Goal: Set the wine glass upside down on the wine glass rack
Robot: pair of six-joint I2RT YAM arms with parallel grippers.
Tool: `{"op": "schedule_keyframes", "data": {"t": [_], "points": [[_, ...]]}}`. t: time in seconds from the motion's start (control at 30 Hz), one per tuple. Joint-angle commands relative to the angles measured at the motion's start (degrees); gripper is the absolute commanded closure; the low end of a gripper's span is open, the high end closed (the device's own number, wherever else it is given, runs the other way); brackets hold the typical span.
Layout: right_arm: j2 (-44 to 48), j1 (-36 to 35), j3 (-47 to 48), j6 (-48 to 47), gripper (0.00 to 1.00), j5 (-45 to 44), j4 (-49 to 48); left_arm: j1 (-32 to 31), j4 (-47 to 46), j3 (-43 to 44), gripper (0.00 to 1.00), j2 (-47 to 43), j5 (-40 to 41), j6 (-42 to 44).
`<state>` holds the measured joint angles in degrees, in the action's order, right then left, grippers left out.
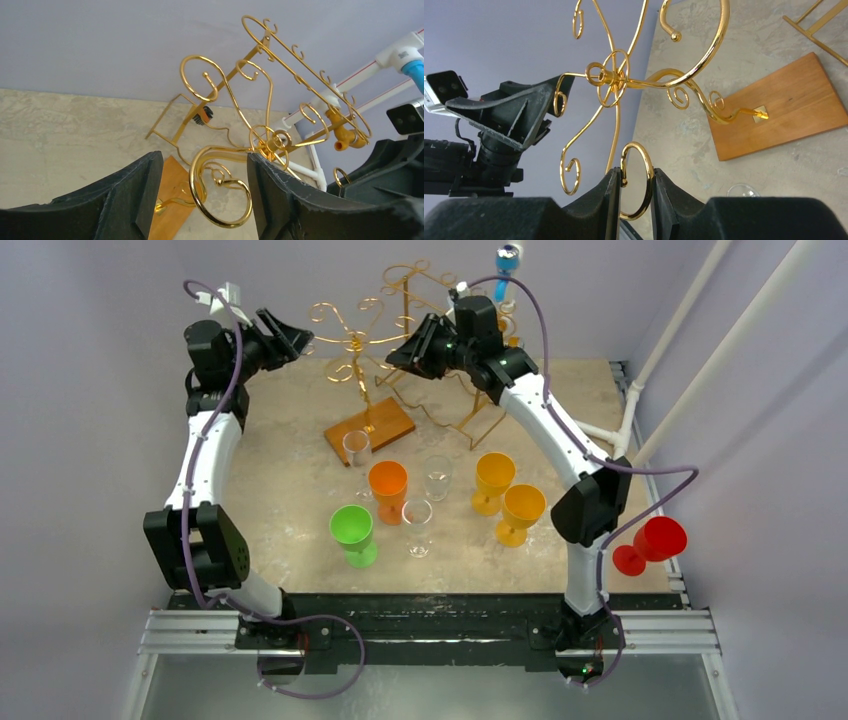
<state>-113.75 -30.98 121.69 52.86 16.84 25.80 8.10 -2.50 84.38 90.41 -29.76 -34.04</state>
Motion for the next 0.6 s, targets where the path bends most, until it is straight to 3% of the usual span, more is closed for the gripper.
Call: {"op": "schedule_keyframes", "data": {"t": [0.0,0.07,0.17,0.23,0.33,0.37,0.57], "points": [[-1.50,2.17,6.08,-3.78,0.85,0.77,1.18,-0.36,-2.99,-1.56,0.36,-3.99,-4.63,-1.50],[-2.68,2.37,7.41,-4.45,0.79,1.31,2.18,-0.40,-2.88,-2.86,0.36,-5.03,-4.92,-0.44],[-2.45,2.45,6.97,-5.52,0.50,0.24,3.08,-0.54,-2.65,-4.55,0.37,-6.54,-4.66,0.53],[-1.14,2.47,5.23,-6.51,0.39,-1.12,3.03,-0.53,-2.63,-5.32,0.42,-7.17,-4.20,0.82],[1.38,2.50,1.30,-7.49,0.31,-2.62,1.95,-0.54,-3.44,-5.83,0.72,-7.53,-2.37,0.81],[2.11,2.40,0.55,-7.88,0.28,-3.21,2.16,-0.53,-3.82,-5.74,0.75,-7.49,-1.88,0.65],[7.38,2.42,-5.76,-9.07,0.28,-6.29,0.18,-0.81,-4.83,-4.84,0.72,-6.89,-1.74,-0.80]]}}
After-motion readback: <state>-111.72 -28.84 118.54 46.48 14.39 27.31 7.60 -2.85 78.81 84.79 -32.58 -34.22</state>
